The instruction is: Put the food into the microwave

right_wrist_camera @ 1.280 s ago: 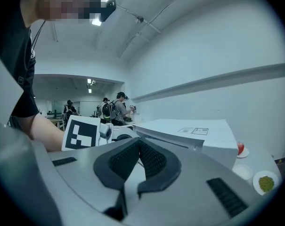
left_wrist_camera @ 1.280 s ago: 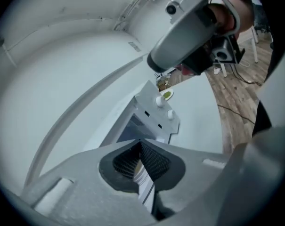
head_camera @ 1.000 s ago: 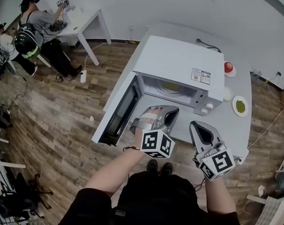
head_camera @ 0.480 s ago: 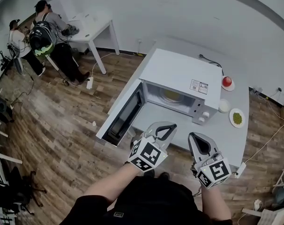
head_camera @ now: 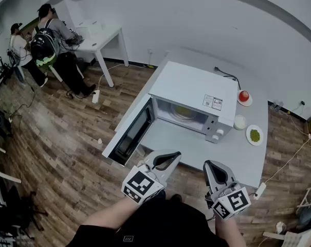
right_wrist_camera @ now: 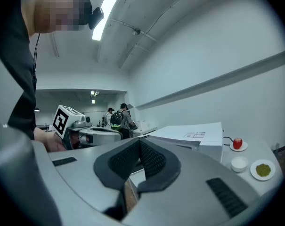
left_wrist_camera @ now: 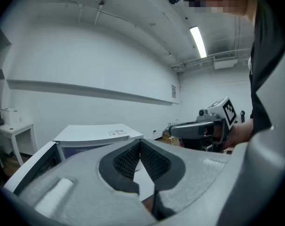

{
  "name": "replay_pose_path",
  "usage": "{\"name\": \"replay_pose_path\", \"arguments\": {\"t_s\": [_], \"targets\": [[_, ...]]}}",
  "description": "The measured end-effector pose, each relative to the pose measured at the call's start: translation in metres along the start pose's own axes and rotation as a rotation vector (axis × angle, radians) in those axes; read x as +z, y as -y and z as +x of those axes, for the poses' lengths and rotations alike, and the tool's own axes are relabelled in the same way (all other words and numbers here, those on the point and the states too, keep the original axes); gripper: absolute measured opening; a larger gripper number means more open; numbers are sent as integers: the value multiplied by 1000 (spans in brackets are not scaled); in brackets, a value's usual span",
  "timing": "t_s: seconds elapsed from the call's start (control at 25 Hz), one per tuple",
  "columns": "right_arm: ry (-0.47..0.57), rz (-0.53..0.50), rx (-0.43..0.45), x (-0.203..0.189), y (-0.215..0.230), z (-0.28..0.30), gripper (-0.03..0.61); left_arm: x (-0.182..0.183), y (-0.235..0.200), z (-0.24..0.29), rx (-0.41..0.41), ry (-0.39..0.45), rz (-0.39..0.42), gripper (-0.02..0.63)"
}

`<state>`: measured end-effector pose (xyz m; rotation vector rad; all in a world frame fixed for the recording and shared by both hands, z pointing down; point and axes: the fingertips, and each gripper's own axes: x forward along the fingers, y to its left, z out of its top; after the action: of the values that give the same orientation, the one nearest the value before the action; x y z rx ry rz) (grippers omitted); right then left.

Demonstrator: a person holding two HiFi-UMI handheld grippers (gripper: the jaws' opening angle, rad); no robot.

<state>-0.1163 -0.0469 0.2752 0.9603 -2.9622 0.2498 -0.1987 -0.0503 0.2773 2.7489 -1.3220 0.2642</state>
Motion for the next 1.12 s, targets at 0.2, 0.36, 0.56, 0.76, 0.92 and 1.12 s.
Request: {"name": "replay_pose_path", "arguments": {"t_s": [0.2, 0.36, 0.56, 0.76, 0.92, 1.12], "targets": [[-3, 27, -12, 5, -9, -17, 12, 6, 3, -14, -17, 19, -60, 8], [-8, 44, -31, 0, -15, -17, 12, 5, 2, -20, -28, 16, -67, 8], [9, 67, -73, 6, -17, -16, 12, 12, -2, -27, -51, 46, -67, 8], [47, 47, -80, 20, -14, -17, 12, 27, 0, -22, -66, 79, -46, 8], [62, 10, -61, 30, -11, -24, 12, 37, 2, -15, -46, 96, -27, 8], [53, -47, -52, 37, 3, -47, 12, 48, 11, -1, -5, 99, -33, 8]]}}
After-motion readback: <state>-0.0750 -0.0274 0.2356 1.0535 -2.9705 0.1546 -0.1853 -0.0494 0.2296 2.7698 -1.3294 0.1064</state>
